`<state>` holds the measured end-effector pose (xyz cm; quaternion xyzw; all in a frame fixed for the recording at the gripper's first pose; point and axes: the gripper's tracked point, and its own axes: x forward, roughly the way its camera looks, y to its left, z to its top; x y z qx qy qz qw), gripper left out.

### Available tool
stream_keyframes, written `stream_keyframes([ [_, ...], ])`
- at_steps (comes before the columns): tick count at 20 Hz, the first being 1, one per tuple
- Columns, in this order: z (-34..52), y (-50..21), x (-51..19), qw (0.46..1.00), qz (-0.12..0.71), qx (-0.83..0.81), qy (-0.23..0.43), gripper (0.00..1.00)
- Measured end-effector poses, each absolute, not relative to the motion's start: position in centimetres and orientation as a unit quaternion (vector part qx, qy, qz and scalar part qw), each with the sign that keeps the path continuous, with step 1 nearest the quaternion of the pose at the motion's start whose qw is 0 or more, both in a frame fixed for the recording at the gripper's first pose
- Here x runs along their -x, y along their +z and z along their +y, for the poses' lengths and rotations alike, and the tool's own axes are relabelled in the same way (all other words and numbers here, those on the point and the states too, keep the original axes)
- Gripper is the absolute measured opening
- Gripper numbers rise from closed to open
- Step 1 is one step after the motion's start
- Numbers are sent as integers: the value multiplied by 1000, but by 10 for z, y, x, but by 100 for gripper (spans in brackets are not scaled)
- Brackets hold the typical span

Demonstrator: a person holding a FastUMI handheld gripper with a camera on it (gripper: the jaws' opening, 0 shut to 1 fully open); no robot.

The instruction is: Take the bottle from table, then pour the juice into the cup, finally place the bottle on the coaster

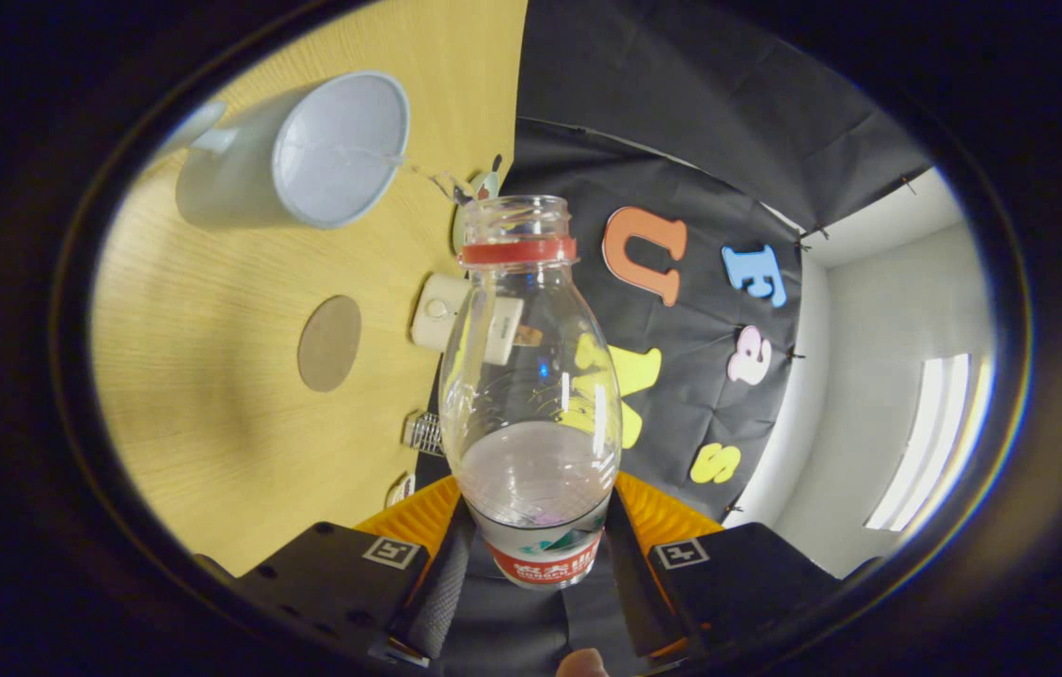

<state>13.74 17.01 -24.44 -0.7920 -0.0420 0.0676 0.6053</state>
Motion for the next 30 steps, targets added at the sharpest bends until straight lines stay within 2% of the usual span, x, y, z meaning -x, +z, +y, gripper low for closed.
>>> stream_keyframes([
  [30, 180, -212, -137, 536, -76, 839, 56, 76],
])
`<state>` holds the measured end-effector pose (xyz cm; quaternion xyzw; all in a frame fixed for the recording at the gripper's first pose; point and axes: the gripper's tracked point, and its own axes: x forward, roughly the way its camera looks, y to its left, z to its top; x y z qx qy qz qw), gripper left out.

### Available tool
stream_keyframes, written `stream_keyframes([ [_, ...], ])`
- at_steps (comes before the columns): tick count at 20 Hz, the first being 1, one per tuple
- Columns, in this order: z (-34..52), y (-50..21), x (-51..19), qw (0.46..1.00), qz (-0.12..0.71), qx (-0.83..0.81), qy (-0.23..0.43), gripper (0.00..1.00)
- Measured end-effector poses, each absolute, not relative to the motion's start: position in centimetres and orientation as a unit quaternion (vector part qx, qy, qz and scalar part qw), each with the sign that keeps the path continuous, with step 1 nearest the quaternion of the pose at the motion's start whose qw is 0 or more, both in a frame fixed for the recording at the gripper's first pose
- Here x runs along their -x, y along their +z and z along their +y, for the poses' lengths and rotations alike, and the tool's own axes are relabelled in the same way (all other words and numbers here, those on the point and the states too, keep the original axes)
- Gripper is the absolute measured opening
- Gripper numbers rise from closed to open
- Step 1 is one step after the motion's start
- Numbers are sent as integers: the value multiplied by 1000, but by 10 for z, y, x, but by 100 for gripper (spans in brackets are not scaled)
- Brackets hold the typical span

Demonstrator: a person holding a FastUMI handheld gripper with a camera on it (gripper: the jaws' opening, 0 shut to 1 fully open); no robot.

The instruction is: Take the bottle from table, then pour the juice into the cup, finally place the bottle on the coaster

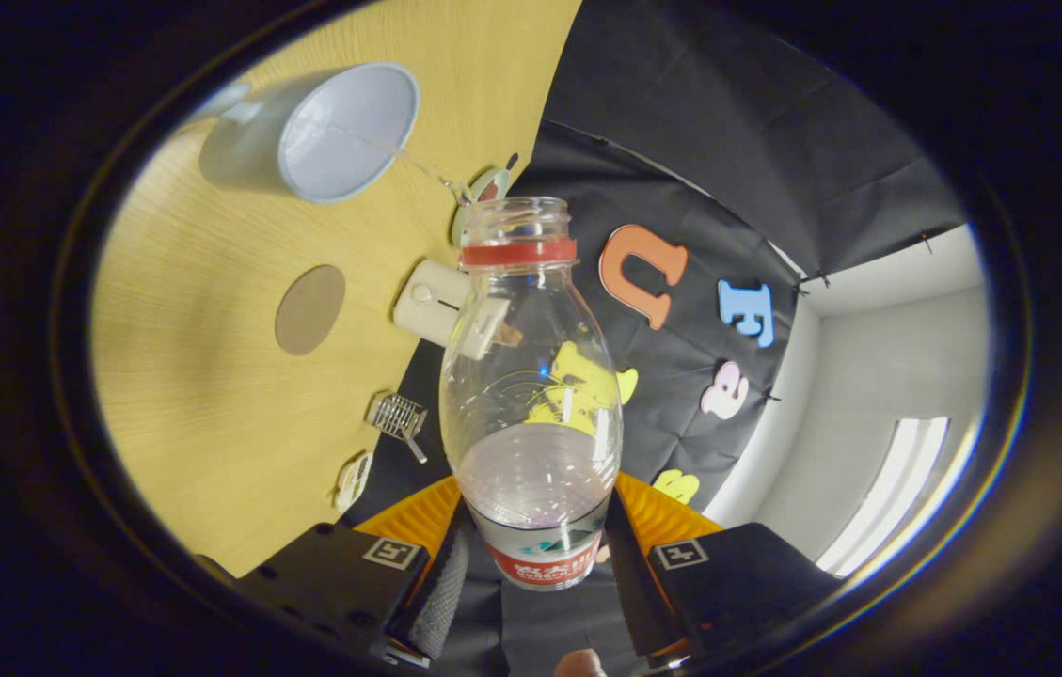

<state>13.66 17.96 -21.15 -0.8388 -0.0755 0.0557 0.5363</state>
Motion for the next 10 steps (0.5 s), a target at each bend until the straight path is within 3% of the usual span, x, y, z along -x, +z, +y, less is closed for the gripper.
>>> stream_keyframes([
  [10, 180, -208, -137, 535, -74, 840, 54, 75],
])
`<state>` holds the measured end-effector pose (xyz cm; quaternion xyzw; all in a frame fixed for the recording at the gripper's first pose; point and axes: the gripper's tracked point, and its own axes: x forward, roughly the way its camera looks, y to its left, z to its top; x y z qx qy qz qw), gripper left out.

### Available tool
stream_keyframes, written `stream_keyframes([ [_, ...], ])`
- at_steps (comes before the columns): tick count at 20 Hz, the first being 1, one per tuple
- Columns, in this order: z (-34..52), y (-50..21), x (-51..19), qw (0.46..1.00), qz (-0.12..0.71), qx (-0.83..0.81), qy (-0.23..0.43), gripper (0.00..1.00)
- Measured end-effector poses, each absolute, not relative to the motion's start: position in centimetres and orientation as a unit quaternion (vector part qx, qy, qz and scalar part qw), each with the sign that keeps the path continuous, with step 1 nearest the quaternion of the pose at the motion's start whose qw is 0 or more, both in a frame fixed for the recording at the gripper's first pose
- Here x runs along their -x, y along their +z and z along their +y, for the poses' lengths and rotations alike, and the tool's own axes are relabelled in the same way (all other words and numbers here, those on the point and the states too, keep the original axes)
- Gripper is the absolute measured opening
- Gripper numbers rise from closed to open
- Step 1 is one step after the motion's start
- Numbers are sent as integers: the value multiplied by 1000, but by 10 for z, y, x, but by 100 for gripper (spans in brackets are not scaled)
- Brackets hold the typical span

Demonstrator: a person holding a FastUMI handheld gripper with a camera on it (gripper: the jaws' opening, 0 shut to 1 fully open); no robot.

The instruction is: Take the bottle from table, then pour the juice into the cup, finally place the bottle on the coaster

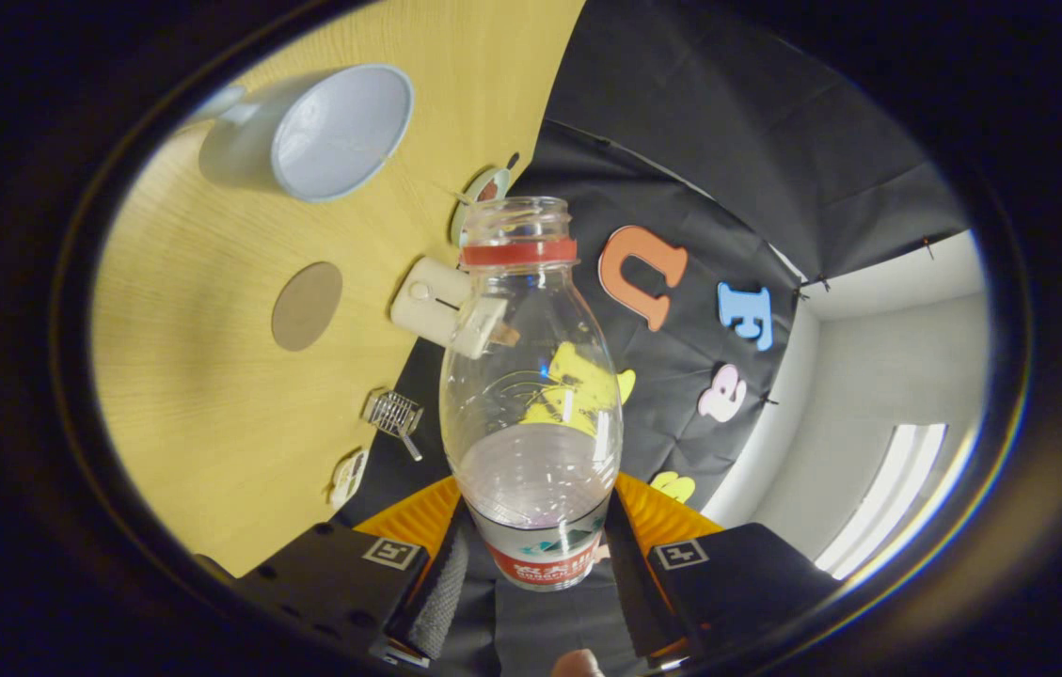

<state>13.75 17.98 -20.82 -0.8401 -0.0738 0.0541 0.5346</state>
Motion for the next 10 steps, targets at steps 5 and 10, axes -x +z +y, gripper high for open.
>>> stream_keyframes([
  [5, 177, -209, -139, 548, -66, 832, 54, 75],
  [10, 169, -217, -138, 588, -42, 806, 64, 76],
])
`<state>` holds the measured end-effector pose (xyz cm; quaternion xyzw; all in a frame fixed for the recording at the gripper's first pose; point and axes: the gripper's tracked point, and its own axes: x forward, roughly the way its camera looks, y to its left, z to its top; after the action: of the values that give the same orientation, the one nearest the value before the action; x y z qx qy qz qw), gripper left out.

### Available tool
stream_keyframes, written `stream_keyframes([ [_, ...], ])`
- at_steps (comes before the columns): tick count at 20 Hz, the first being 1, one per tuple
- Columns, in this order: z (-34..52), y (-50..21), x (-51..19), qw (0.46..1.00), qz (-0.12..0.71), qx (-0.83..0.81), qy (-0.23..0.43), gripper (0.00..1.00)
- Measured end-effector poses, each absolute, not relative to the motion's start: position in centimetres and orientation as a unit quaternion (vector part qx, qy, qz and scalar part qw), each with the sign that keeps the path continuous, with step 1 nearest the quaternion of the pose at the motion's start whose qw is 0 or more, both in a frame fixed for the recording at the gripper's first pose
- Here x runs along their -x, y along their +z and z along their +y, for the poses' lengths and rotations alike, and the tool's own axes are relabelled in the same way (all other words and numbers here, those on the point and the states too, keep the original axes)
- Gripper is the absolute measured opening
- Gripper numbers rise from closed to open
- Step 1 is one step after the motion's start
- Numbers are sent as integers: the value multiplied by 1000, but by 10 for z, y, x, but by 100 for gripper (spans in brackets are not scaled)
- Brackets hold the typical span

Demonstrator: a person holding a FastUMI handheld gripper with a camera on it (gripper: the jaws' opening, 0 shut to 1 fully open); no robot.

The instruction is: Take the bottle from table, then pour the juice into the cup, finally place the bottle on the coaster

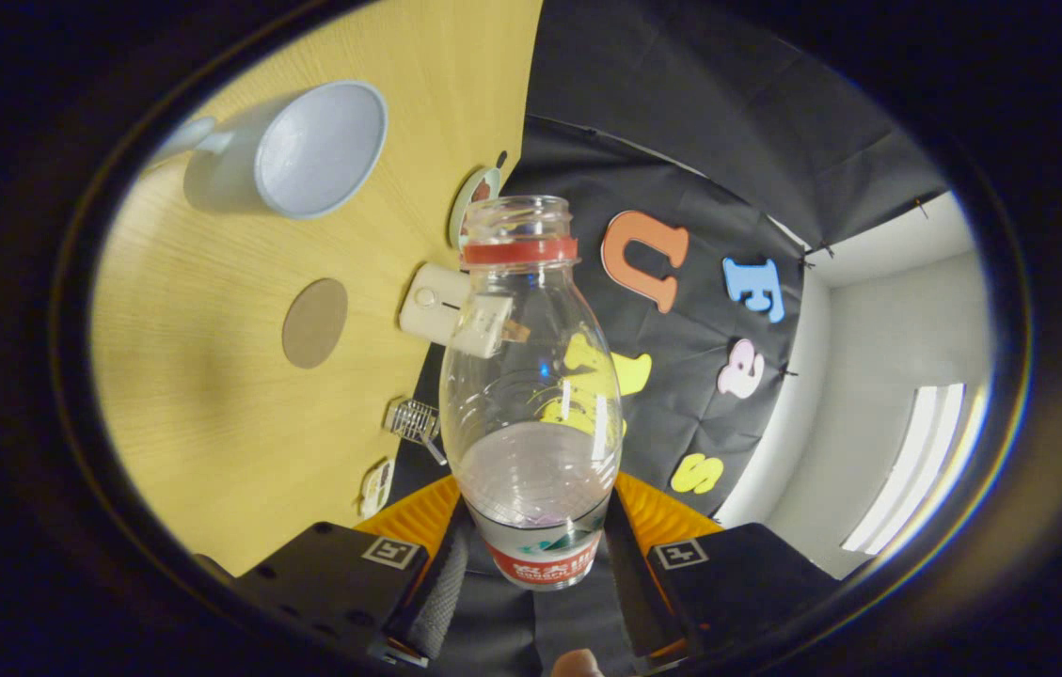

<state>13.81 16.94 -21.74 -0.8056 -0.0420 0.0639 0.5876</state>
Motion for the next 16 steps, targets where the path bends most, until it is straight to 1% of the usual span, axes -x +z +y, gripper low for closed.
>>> stream_keyframes([
  [3, 165, -220, -136, 619, -34, 782, 65, 76],
  [10, 157, -244, -125, 802, 74, 578, 133, 76],
  [16, 172, -236, -106, 904, 133, 355, 196, 76],
])
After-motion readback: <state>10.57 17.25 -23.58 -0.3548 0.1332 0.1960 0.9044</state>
